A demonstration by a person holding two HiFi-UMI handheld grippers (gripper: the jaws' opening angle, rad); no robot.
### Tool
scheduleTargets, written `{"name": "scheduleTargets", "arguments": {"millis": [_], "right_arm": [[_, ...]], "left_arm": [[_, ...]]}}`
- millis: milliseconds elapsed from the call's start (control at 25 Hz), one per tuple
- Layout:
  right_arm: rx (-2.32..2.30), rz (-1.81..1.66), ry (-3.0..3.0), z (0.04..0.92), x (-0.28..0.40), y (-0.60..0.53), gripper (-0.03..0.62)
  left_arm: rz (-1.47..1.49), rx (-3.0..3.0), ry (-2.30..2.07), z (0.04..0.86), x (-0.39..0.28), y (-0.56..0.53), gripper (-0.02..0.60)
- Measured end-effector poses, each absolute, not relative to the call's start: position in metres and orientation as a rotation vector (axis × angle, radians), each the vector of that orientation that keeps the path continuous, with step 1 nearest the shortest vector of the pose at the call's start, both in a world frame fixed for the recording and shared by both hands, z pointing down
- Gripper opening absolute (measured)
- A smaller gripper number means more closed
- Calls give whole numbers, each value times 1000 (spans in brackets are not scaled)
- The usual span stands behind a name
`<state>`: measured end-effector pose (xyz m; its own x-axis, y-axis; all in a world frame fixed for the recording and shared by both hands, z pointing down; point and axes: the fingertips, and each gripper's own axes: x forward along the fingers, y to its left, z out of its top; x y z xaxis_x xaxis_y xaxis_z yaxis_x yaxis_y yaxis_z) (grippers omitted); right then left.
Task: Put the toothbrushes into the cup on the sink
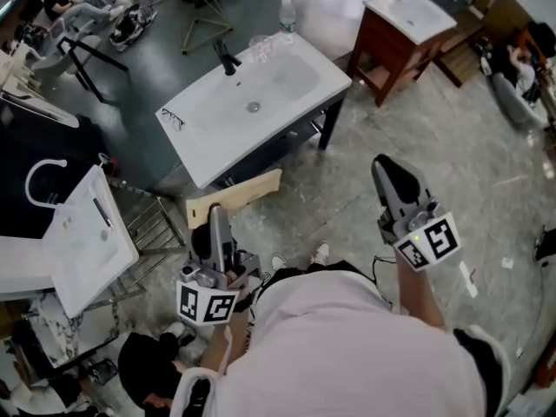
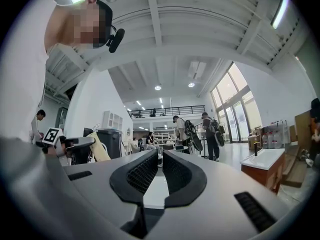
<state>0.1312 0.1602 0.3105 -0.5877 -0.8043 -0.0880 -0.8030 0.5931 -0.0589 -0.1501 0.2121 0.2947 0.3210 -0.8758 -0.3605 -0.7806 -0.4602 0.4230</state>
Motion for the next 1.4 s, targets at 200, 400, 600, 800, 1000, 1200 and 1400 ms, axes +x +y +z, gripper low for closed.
{"name": "scheduleTargets", "arguments": {"millis": [200,400,600,800,1000,1200,1400], "right_arm": [[-1344,-18,2720,315,155,155,54],[-1312,-5,2725,319,178,147,54],[-1281,-8,2744,320,192,144,54],[-1251,-49,2752,327,199,141,54],[-1233,-33,2753,324,199,147,54],[-1249,-44,2753,330,201,150,54],[-1260,-26,2750,329,200,149,54]], "left_arm": [[-831,2393,-1593,293,-136,209,61],[-858,2389,-1642,291,-117,209,62],[-859,2373,-1665,291,-101,209,62],[-855,2367,-1690,289,-93,210,61],[-855,2373,-1693,288,-91,212,63],[-853,2374,-1671,293,-88,210,61],[-866,2376,-1660,294,-91,207,61]]}}
